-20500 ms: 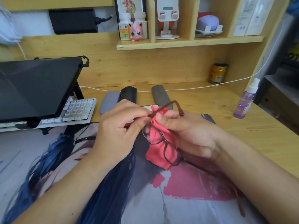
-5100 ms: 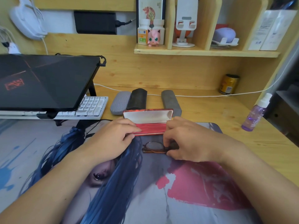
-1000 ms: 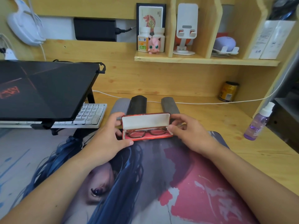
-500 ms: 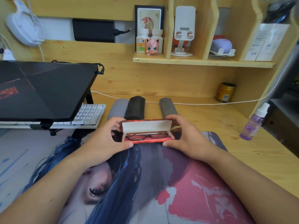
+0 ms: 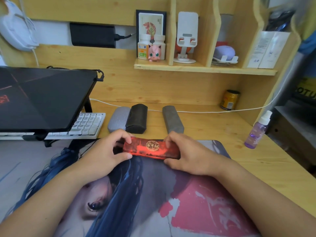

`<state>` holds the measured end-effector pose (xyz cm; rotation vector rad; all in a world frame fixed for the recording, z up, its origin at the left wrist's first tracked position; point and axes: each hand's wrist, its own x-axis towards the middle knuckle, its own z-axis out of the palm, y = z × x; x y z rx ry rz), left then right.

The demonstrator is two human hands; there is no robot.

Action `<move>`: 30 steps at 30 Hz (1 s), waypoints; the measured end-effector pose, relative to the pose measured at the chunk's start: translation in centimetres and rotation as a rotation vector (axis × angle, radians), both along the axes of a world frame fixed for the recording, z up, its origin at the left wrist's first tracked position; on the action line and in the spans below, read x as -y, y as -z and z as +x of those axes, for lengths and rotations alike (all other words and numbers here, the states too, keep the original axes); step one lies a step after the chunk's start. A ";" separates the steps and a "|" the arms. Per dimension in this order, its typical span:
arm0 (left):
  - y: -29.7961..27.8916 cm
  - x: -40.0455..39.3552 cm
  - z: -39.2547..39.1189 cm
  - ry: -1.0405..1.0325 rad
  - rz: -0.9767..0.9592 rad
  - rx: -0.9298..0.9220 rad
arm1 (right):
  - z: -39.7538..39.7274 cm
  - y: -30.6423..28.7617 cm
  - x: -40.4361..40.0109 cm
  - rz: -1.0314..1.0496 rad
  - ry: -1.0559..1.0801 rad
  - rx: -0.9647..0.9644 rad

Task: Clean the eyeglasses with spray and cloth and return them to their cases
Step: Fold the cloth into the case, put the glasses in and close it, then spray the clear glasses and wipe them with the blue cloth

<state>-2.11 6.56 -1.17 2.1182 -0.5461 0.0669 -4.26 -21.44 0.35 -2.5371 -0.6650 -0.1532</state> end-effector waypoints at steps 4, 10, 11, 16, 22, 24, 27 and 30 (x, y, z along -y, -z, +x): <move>-0.8 0.2 -0.4 0.102 -0.315 -0.095 | -2.6 -1.8 -1.6 -0.107 -0.037 -0.046; 0.5 1.4 0.6 -0.145 -0.181 0.106 | -3.2 -1.1 -4.1 -0.089 0.100 0.069; 0.4 1.5 0.7 -0.213 -0.147 0.165 | -2.9 -0.9 -4.2 -0.070 0.184 0.102; 0.3 0.5 1.2 -0.420 -0.093 0.263 | 1.7 -2.6 -5.6 -0.261 0.567 0.150; 0.2 0.1 1.0 -0.481 -0.069 0.189 | 8.2 -2.3 -8.5 -0.464 0.640 0.095; 0.3 -0.1 1.0 -0.496 -0.055 0.175 | 9.3 -1.6 -9.1 -0.523 0.645 0.112; 0.2 0.0 1.1 -0.499 -0.032 0.144 | 10.2 -1.2 -8.8 -0.611 0.654 0.205; 0.2 0.2 1.2 -0.522 0.009 0.116 | 11.0 -1.1 -8.6 -0.639 0.665 0.232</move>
